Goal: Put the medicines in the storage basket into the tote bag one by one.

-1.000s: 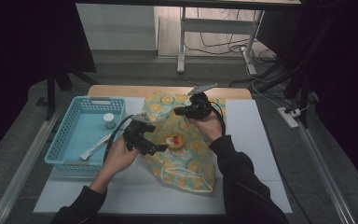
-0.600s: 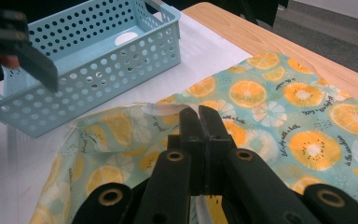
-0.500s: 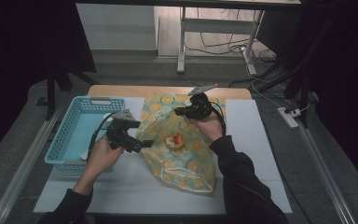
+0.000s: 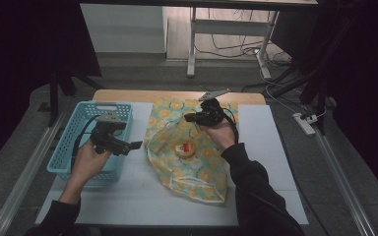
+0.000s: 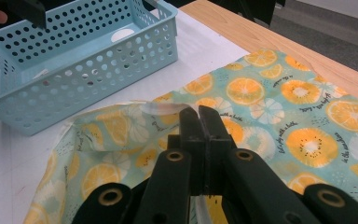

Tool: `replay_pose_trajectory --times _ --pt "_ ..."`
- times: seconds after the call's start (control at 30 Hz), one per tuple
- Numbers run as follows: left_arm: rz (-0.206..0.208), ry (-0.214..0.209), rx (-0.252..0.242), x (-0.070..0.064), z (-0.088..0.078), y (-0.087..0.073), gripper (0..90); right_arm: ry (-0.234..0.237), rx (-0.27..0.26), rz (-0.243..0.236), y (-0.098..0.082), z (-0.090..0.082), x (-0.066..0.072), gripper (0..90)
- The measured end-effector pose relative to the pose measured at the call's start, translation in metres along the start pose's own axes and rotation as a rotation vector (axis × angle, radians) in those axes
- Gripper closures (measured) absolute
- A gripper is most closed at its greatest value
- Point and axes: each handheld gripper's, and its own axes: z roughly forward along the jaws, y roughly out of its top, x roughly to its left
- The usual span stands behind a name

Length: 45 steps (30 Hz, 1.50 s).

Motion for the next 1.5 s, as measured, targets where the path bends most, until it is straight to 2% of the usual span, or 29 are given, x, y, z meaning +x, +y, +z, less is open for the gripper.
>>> replay_pose_trajectory --times 0.1,0.33,0.8,0.87,0.97,1.1,1.27,1.37,1.5 --pt "-0.016 0.033 0.007 0.006 -0.005 -0.005 0.0 -0.001 0.0 -0.001 0.0 0.0 0.0 90.0" --pt "-0.064 0.074 0.006 0.018 -0.013 -0.017 0.0 -0.002 -0.003 0.0 0.0 0.0 0.0 90.0" --pt "-0.125 0.17 0.073 0.044 -0.023 -0.039 0.7 0.0 -0.005 -0.002 0.0 0.001 0.001 90.0" --pt "-0.135 0.162 0.078 0.049 -0.023 -0.043 0.7 -0.001 -0.002 -0.003 0.0 0.001 0.002 90.0" --pt "-0.118 0.149 0.1 0.054 -0.023 -0.047 0.1 0.0 0.0 -0.003 0.0 0.001 0.002 90.0" --pt "-0.098 0.167 0.131 0.058 -0.021 -0.052 0.0 0.0 0.001 -0.003 -0.001 0.002 0.002 90.0" --pt "-0.104 0.204 0.199 0.065 -0.014 -0.056 0.0 0.002 0.002 -0.006 0.0 0.002 0.002 90.0" --pt "-0.115 0.177 0.203 0.069 -0.012 -0.056 0.0 0.001 0.004 -0.007 0.0 0.002 0.002 90.0" --pt "-0.086 0.174 0.269 0.072 -0.004 -0.056 0.0 0.001 0.003 -0.007 0.0 0.002 0.002 90.0"
